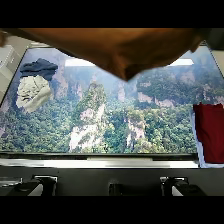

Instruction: Fold the clothes and pants, and hang the long-sleeved shirts on hangers.

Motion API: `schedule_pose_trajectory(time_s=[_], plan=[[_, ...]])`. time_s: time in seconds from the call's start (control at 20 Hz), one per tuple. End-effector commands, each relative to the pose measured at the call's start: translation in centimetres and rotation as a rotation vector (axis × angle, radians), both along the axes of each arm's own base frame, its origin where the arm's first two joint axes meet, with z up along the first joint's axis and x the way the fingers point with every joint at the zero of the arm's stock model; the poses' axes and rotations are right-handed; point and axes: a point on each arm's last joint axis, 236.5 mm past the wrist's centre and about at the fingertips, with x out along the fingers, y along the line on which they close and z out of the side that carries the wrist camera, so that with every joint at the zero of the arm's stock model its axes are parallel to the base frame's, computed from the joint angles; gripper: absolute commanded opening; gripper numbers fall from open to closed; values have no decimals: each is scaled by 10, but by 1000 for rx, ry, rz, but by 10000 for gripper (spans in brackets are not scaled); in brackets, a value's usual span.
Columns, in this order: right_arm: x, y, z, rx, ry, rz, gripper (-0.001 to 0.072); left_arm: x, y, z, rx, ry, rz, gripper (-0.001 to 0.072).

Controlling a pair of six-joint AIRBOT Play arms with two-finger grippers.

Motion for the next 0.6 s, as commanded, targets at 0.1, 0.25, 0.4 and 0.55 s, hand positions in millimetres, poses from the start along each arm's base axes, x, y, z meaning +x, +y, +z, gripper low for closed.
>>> schedule_pose_trajectory(time_s=[0.1,0.25,0.4,0.55], plan=[[-36,-5,-4,-14,79,-18,37,-26,38,-3,67,40,184,26],[-39,-15,-104,-92,501,-21,36,-8,49,-114,187,416,201,26],[-9,-15,-197,-111,761,10,36,-20,21,-265,217,860,36,26],[73,-10,-284,-37,767,-27,37,-47,-31,-384,77,1161,-147,26]])
